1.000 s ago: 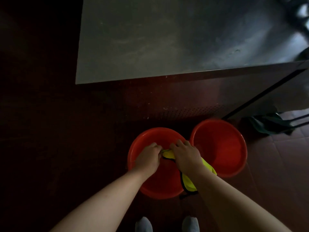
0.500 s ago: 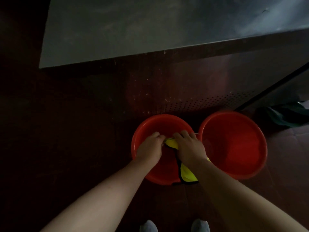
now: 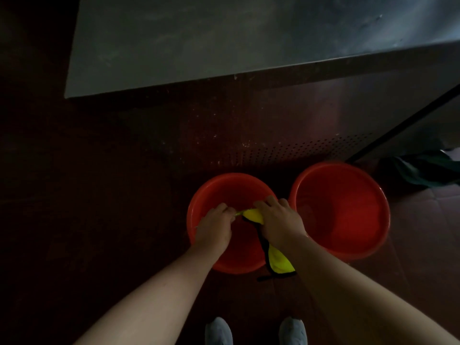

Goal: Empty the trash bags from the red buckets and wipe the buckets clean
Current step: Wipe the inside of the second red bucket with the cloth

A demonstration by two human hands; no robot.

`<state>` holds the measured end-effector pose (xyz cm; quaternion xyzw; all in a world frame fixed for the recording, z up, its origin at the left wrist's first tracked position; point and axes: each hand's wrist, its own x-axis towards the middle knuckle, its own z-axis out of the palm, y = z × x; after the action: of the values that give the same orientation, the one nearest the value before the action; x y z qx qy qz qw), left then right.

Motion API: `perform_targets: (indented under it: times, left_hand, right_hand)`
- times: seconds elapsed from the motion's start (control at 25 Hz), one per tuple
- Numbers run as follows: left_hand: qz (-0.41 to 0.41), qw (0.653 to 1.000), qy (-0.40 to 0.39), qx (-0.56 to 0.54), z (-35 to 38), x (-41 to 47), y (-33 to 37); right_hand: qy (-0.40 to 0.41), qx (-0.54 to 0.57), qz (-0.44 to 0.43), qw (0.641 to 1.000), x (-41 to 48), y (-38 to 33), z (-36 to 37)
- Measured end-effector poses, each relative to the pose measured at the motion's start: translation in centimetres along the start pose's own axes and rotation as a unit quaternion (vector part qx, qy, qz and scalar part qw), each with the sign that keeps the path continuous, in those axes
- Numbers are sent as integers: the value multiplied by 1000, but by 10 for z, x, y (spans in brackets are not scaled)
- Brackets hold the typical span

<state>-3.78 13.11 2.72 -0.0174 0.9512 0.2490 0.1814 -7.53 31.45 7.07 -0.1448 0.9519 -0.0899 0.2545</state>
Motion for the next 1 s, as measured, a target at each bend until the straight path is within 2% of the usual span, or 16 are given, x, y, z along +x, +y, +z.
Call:
perform_targets:
  times: [0.12, 0.2, 0.28, 0.32, 0.4, 0.52, 0.6, 0.84, 1.0]
  left_hand:
    - [-9, 998, -58, -8, -3, -22, 4]
    - [-22, 986, -166, 12, -7, -37, 14]
    - [-52, 952, -289, 86, -7, -49, 28]
    - [-53, 937, -318, 133, -6, -53, 37]
    - [-37, 935, -295, 191, -5, -56, 61]
    - [8, 967, -169, 193, -12, -48, 109]
    - [46, 972, -136, 186, -12, -38, 148]
    - [52, 981, -85, 167, 17, 13, 232]
    - [19, 990, -130, 49, 63, 45, 279]
  right_hand:
    - [0, -1, 9, 1000, -13, 8, 2]
    - [-1, -15, 12, 1000, -25, 14, 0]
    - [-4, -30, 11, 999, -39, 22, -9]
    - [-4, -34, 12, 999, -47, 28, -15]
    - [-2, -40, 24, 999, -66, 44, -29]
    - [6, -56, 55, 997, -89, 75, -50]
    - [5, -41, 83, 996, -102, 107, -63]
    - [-3, -29, 129, 991, -104, 226, -77]
    - [-27, -7, 127, 991, -92, 301, -72]
